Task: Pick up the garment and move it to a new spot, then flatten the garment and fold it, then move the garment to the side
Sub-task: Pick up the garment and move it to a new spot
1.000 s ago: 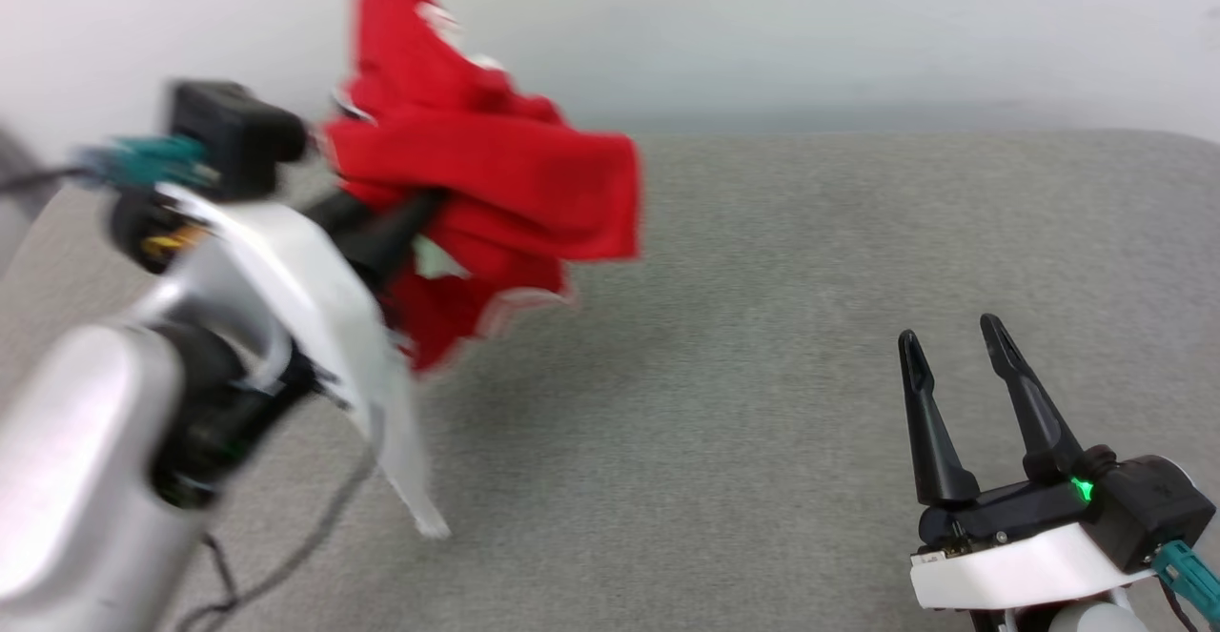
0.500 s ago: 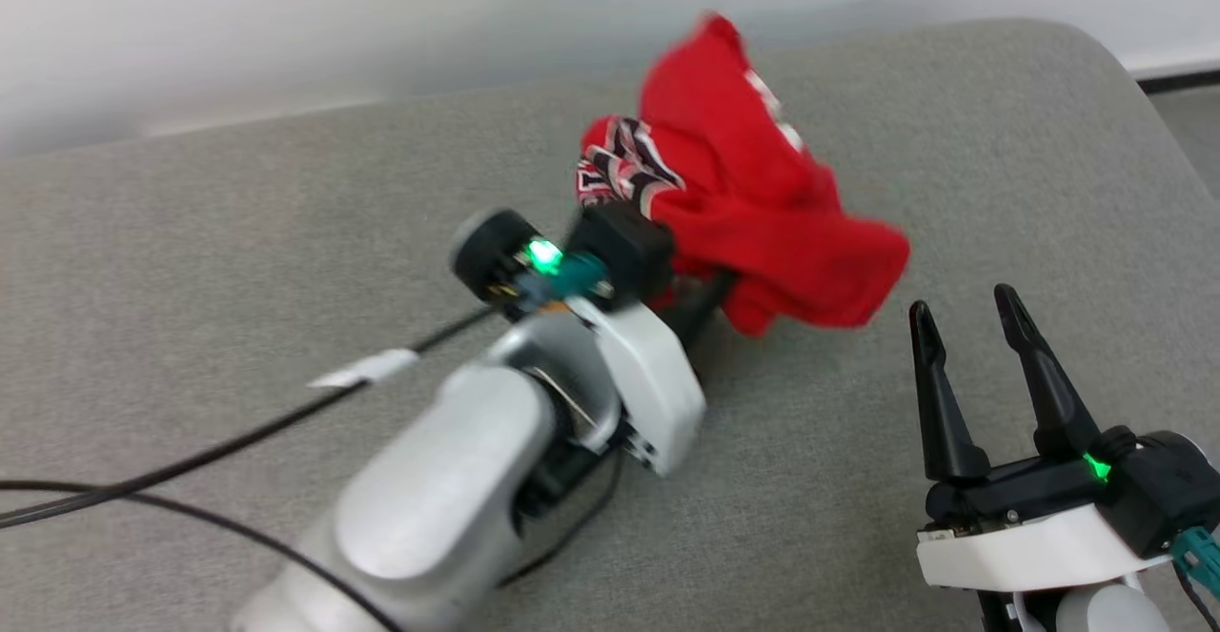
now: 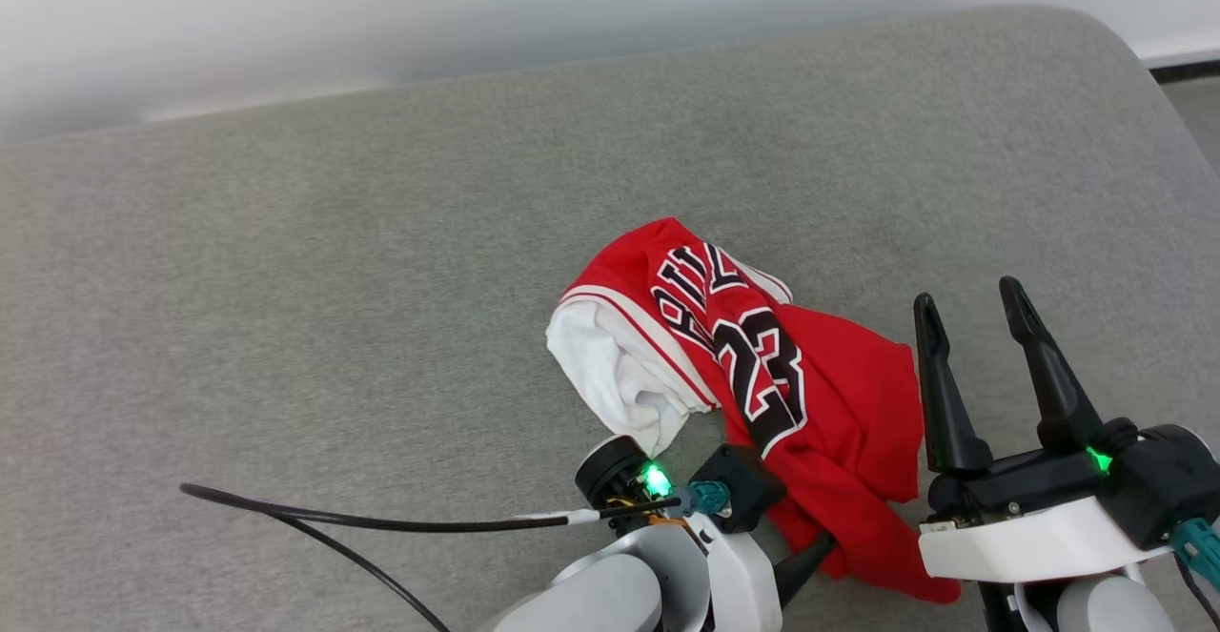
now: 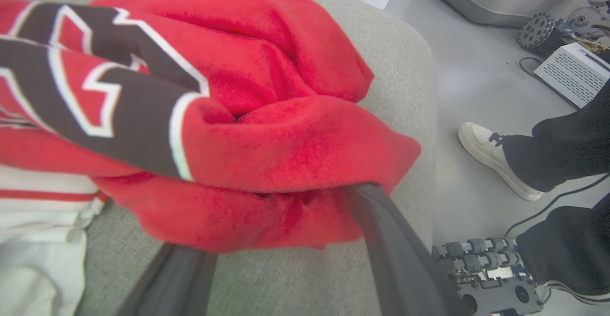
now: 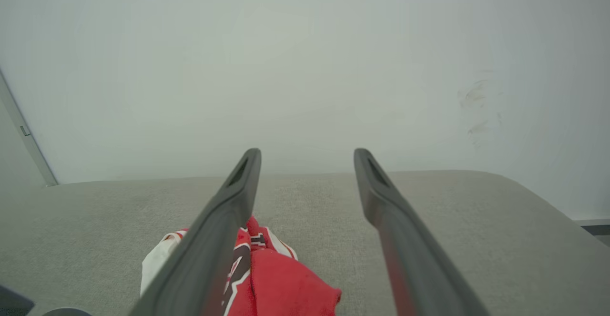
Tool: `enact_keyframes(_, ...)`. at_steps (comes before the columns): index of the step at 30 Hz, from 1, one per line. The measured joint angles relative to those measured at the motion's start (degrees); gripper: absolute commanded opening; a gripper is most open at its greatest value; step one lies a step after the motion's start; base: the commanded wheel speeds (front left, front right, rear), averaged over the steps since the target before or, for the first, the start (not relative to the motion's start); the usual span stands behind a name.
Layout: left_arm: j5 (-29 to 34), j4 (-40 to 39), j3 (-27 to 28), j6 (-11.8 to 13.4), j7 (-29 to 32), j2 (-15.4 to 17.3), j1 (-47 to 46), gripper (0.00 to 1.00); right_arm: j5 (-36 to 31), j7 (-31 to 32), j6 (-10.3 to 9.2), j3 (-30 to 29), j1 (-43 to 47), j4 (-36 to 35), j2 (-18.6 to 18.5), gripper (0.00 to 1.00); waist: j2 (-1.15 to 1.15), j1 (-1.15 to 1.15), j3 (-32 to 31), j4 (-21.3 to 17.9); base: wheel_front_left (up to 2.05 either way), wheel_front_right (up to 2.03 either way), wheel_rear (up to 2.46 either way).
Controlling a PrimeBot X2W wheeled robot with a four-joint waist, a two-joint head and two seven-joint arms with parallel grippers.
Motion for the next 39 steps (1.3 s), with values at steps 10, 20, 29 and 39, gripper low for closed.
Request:
enact_keyframes(10, -2.49, 1.45, 2.23, 0.53, -5.75, 3.66, -1.49, 1.0, -0.34, 0.0, 0.0, -1.52, 1.69, 0.92, 0.01, 1.0, 0.0, 0.0, -4.92, 4.91, 0.0, 0.0, 0.0)
enact_keyframes(20, -7.37, -8.35, 15.89, 9.9, -9.32, 14.71, 1.7, 1.0, 0.08, 0.0, 0.0, -4.53, 3.29, -0.02, 0.01, 1.0, 0.0, 0.0, -9.77, 9.51, 0.0, 0.0, 0.0)
enact_keyframes(29, -8.47, -22.46, 29.67, 17.34, -9.96, 18.47, 17.21, 1.0, 0.79, 0.01, 0.0, -4.52, 4.7, -2.21, 0.01, 1.0, 0.0, -0.01, -10.15, 9.93, 0.0, 0.0, 0.0)
enact_keyframes(39, 1.46, -34.08, 44.53, 14.84, -10.03, 10.66, 31.03, 1.0, 1.65, 0.0, 0.0, -4.28, 5.47, -3.09, 0.01, 1.0, 0.0, 0.0, -10.23, 8.79, 0.0, 0.0, 0.0)
